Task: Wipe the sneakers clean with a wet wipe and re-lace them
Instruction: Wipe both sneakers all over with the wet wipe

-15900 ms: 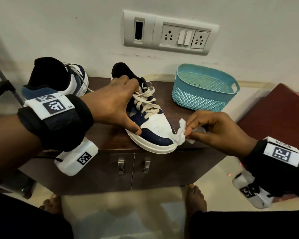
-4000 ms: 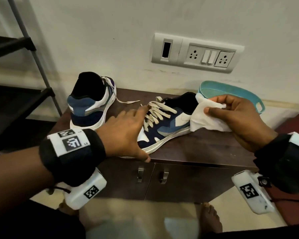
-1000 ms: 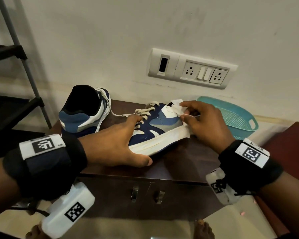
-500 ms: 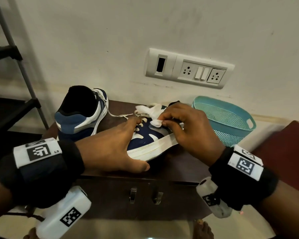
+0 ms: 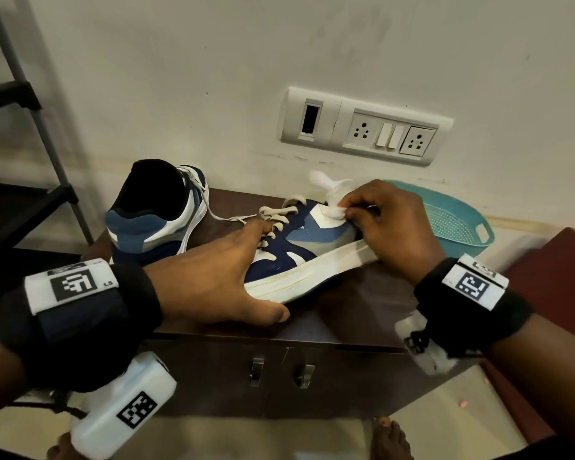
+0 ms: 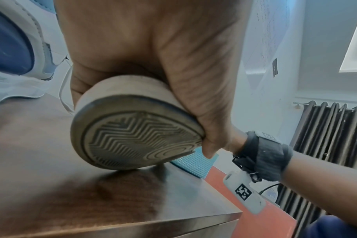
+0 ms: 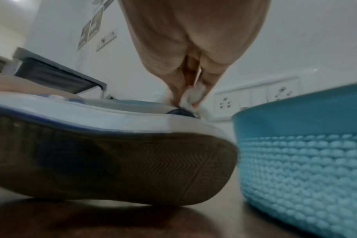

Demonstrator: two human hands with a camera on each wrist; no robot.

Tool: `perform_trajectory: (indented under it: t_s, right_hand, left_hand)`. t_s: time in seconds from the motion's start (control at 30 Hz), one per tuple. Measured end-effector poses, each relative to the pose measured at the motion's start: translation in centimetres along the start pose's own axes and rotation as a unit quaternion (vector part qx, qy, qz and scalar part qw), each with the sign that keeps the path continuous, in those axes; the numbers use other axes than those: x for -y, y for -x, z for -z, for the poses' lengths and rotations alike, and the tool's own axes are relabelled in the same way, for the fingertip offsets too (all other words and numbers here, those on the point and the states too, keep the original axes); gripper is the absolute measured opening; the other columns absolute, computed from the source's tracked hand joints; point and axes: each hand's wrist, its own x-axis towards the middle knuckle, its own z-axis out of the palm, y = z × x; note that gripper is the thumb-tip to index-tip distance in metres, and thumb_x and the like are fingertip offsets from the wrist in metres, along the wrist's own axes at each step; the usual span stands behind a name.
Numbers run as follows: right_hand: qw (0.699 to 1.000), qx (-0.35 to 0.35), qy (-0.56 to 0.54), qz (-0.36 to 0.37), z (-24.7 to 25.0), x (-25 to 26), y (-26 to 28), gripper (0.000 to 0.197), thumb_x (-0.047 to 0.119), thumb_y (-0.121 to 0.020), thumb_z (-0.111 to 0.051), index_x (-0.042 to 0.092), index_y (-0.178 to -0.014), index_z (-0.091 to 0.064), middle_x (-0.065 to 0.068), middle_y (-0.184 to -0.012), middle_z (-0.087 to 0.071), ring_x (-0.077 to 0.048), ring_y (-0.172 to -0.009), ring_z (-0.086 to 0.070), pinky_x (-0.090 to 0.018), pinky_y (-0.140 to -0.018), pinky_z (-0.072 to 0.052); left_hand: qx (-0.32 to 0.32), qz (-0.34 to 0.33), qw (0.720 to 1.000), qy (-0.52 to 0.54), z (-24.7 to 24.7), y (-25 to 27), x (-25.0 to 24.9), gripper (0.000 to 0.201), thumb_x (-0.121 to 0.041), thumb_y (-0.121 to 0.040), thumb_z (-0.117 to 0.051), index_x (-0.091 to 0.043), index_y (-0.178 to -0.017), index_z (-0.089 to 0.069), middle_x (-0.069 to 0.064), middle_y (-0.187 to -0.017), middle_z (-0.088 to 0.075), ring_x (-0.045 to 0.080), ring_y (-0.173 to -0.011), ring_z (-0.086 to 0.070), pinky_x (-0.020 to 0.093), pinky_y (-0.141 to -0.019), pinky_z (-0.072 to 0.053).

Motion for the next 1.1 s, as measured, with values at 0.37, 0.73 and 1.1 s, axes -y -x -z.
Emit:
perform_trajectory:
  t_s: [0.37,0.73,1.1]
  right_hand:
    - [1.0,-0.011,-0.019,0.001,-0.3,-0.1,-0.1,0.014,0.007,-0.086,-0.075,0.017,-0.093,-0.081,0.004,-0.094,-0.075,-0.006,-0.089,-0.067,-0.016,-0.086,-0.05]
    - [0.984,-0.004,-0.041,-0.171,0.6,-1.2,0.5,0.013,0.012,-0.087,-0.076,0.021,-0.094,-0.081,0.012,-0.087,-0.074,0.002,-0.085,-0.067,0.003,-0.069,-0.041]
    - [0.996,-0.02,-0.042,-0.08,-0.7,2.0,2.4,0.014,0.008,-0.085,-0.076,0.019,-0.092,-0.081,0.008,-0.09,-0.072,-0.003,-0.085,-0.065,-0.011,-0.079,-0.049]
  left_hand:
    - [-0.001,0.004,1.0,0.001,-0.1,-0.2,0.0,0.118,-0.071,-0.065,-0.078,-0.035,-0.153,-0.008,-0.016,-0.152,-0.038,-0.002,-0.119,-0.044,0.016,-0.096,-0.034]
    - [0.012,-0.02,1.0,-0.002,0.1,-0.1,0.5,0.118,-0.077,-0.064,-0.073,-0.039,-0.153,-0.005,-0.017,-0.157,-0.032,-0.001,-0.132,-0.041,0.015,-0.104,-0.033]
    - [0.008,-0.013,1.0,0.008,0.3,-0.3,0.5,0.116,-0.08,-0.06,-0.072,-0.037,-0.149,-0.012,-0.02,-0.142,-0.043,-0.001,-0.118,-0.05,0.014,-0.095,-0.038]
